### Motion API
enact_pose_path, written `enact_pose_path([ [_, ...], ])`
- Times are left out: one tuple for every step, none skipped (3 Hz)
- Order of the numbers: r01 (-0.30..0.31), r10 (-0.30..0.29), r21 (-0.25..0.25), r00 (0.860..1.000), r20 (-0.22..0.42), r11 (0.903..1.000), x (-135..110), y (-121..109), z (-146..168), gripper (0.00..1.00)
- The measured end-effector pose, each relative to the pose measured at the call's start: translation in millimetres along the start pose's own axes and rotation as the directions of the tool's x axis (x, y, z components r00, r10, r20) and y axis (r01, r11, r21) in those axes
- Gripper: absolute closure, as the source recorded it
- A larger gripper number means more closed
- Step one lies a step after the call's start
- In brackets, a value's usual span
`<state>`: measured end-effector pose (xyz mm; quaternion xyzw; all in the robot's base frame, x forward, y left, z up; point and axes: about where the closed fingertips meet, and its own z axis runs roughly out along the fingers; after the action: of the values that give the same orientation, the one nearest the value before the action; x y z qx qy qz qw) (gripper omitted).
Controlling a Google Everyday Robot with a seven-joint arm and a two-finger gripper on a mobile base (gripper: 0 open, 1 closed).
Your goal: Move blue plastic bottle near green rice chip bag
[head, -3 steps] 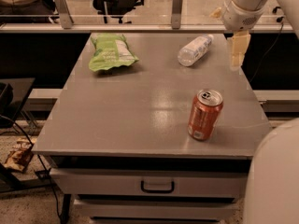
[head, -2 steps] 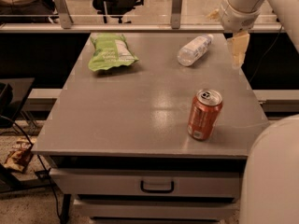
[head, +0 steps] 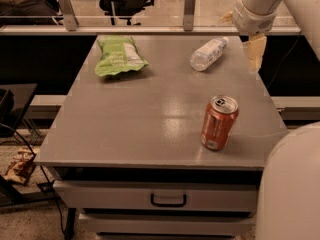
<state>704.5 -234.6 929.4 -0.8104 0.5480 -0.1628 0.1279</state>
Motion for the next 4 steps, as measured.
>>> enact_pose_path([
  [0.035,-0.035,0.013,0.999,-0.018,0.9993,2,-7,5,0.0],
  [0.088,-0.087,0.014,0.996,-0.037,0.9961,5,-18,15,0.0],
  [0.148,-0.148,0.002,0.988,-0.041,0.989,2,-30,28,0.0],
  [0.212,-0.212,-0.017,0.977,-0.026,0.9772,-7,-41,46,0.0],
])
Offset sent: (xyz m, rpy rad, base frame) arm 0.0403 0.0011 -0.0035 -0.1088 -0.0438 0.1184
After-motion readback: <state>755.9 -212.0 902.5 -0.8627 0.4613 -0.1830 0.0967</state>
